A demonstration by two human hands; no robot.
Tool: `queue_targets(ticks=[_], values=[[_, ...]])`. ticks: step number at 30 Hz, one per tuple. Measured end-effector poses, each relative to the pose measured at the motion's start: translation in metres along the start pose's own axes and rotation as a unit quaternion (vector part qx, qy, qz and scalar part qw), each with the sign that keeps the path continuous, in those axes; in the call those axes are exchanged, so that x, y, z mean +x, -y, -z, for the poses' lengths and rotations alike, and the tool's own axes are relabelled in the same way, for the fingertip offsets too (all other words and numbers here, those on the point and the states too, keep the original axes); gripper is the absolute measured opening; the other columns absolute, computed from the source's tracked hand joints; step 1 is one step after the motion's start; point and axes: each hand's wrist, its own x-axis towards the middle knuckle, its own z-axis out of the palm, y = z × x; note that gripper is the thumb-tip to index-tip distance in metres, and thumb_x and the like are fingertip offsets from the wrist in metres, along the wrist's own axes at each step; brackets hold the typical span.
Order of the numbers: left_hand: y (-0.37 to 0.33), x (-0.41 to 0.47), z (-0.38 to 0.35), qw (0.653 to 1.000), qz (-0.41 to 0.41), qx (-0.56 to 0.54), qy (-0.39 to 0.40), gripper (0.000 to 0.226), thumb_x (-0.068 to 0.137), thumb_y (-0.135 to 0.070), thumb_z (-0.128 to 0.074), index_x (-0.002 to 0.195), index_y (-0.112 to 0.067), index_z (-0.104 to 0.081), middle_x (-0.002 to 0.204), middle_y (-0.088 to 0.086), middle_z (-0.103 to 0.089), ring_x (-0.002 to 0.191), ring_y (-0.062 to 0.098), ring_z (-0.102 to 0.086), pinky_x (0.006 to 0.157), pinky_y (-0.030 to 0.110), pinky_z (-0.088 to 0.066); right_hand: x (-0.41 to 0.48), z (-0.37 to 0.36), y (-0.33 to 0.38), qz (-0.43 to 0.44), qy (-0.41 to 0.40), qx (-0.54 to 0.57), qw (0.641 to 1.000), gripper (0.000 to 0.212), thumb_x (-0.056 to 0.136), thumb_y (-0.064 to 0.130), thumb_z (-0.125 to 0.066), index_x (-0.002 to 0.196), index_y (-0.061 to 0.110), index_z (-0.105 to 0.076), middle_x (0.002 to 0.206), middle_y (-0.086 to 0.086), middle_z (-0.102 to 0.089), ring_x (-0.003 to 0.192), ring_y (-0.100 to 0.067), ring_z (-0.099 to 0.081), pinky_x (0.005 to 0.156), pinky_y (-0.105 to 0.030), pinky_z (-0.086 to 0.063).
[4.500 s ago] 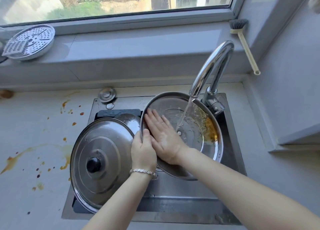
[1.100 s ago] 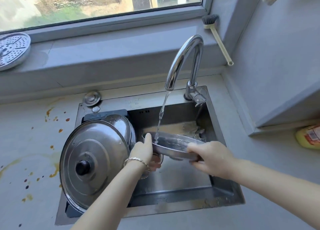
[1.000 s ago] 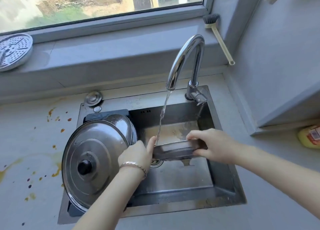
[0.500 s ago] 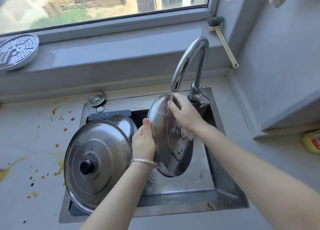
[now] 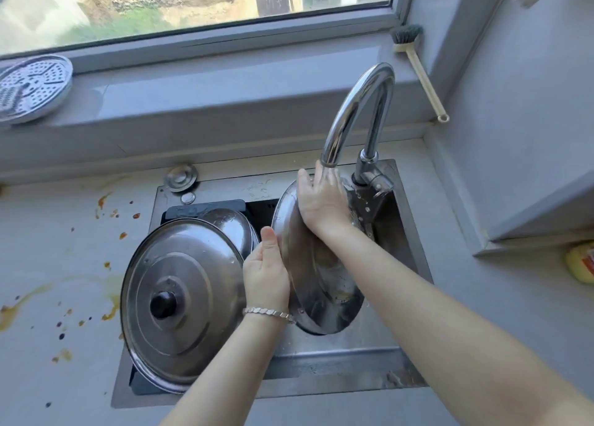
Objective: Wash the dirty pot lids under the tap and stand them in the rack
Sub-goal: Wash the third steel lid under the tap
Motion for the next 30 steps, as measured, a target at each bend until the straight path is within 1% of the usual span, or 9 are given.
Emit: queue_targets(ticks=[3, 5, 10, 15, 20, 23, 25, 27, 30], values=[[-0.005, 0.017, -0.002, 0.996, 0.046, -0.08, -0.014, 0.046, 0.097, -0.034, -0.038, 0.061, -0.01, -0.054, 0.049, -0.006, -0.059, 0.056, 0.01, -0.049, 0.055, 0.018, -0.043, -0.047, -0.022, 0.002, 0.201, 0.035, -0.038, 0.978, 0.06, 0.094, 0.038, -0.017, 0.149, 0.015, -0.014, 0.158, 0.001, -0.002, 0.145, -0.011, 0.005, 0.115, -0.03, 0.009], [-0.007, 0.021, -0.002, 0.995, 0.042, -0.088, -0.003, 0.041, 0.097, -0.032, -0.038, 0.068, -0.013, -0.06, 0.054, -0.008, -0.063, 0.059, 0.006, -0.054, 0.056, 0.013, -0.046, -0.047, -0.024, -0.001, 0.234, 0.052, -0.039, 0.97, 0.06, 0.09, 0.04, -0.018, 0.147, 0.024, -0.022, 0.158, 0.005, -0.006, 0.144, -0.009, 0.005, 0.115, -0.031, 0.008], [-0.008, 0.012, -0.001, 0.995, -0.058, 0.08, 0.015, 0.049, 0.098, -0.032, -0.034, 0.054, -0.011, -0.03, 0.052, 0.004, -0.029, 0.043, 0.004, -0.026, 0.04, 0.016, -0.023, 0.01, 0.002, -0.001, -0.001, 0.039, 0.044, 0.998, 0.045, 0.096, 0.031, -0.031, 0.14, 0.021, -0.035, 0.15, 0.0, -0.028, 0.14, -0.017, -0.018, 0.113, -0.035, -0.012], [-0.008, 0.02, -0.009, 0.994, -0.071, 0.074, 0.049, 0.052, 0.098, -0.032, -0.032, 0.054, -0.007, -0.044, 0.05, 0.0, -0.041, 0.04, 0.0, -0.037, 0.042, 0.013, -0.03, -0.033, -0.009, -0.001, 0.092, 0.065, 0.049, 0.992, 0.056, 0.099, 0.03, -0.03, 0.149, 0.017, -0.01, 0.158, -0.008, 0.006, 0.145, -0.017, 0.009, 0.118, -0.037, 0.0], [-0.01, 0.019, -0.013, 0.982, -0.133, 0.126, 0.052, 0.053, 0.098, -0.027, -0.034, 0.048, -0.016, -0.026, 0.047, -0.006, -0.029, 0.04, 0.005, -0.031, 0.043, 0.017, -0.024, -0.008, 0.002, 0.005, 0.011, 0.075, 0.102, 0.992, 0.048, 0.1, 0.026, -0.021, 0.147, 0.018, -0.018, 0.153, -0.001, -0.017, 0.141, -0.017, -0.014, 0.114, -0.038, -0.011], [-0.006, 0.011, -0.007, 0.963, -0.198, 0.158, 0.089, 0.051, 0.096, -0.032, -0.037, 0.049, -0.021, -0.021, 0.039, -0.007, -0.027, 0.04, 0.006, -0.028, 0.042, 0.018, -0.021, 0.019, 0.017, 0.003, -0.143, 0.041, 0.259, 0.954, 0.029, 0.099, 0.02, -0.026, 0.099, 0.012, -0.053, 0.092, -0.004, -0.052, 0.084, -0.02, -0.049, 0.075, -0.031, -0.042], [-0.006, 0.007, -0.003, 0.963, -0.201, 0.148, 0.1, 0.051, 0.095, -0.033, -0.037, 0.048, -0.022, -0.023, 0.038, -0.007, -0.03, 0.04, 0.006, -0.028, 0.042, 0.016, -0.022, 0.034, 0.02, -0.005, -0.194, 0.016, 0.34, 0.92, 0.035, 0.096, 0.018, -0.027, 0.068, 0.013, -0.047, 0.073, -0.009, -0.051, 0.068, -0.022, -0.048, 0.069, -0.029, -0.043], [-0.01, 0.009, -0.005, 0.975, -0.168, 0.122, 0.077, 0.052, 0.097, -0.027, -0.039, 0.046, -0.023, -0.027, 0.037, -0.009, -0.031, 0.041, 0.004, -0.031, 0.043, 0.015, -0.024, 0.027, 0.008, -0.006, -0.161, 0.022, 0.258, 0.953, 0.033, 0.096, 0.025, -0.025, 0.08, 0.012, -0.052, 0.097, -0.017, -0.055, 0.096, -0.027, -0.054, 0.094, -0.037, -0.042], [-0.013, 0.019, -0.011, 0.984, -0.133, 0.113, 0.035, 0.053, 0.098, -0.024, -0.039, 0.046, -0.018, -0.028, 0.043, -0.01, -0.03, 0.039, 0.004, -0.03, 0.042, 0.016, -0.024, -0.009, -0.015, 0.004, 0.003, 0.049, 0.095, 0.994, 0.06, 0.091, 0.04, -0.02, 0.131, -0.001, -0.037, 0.148, -0.012, -0.028, 0.138, -0.027, -0.024, 0.114, -0.042, -0.018]])
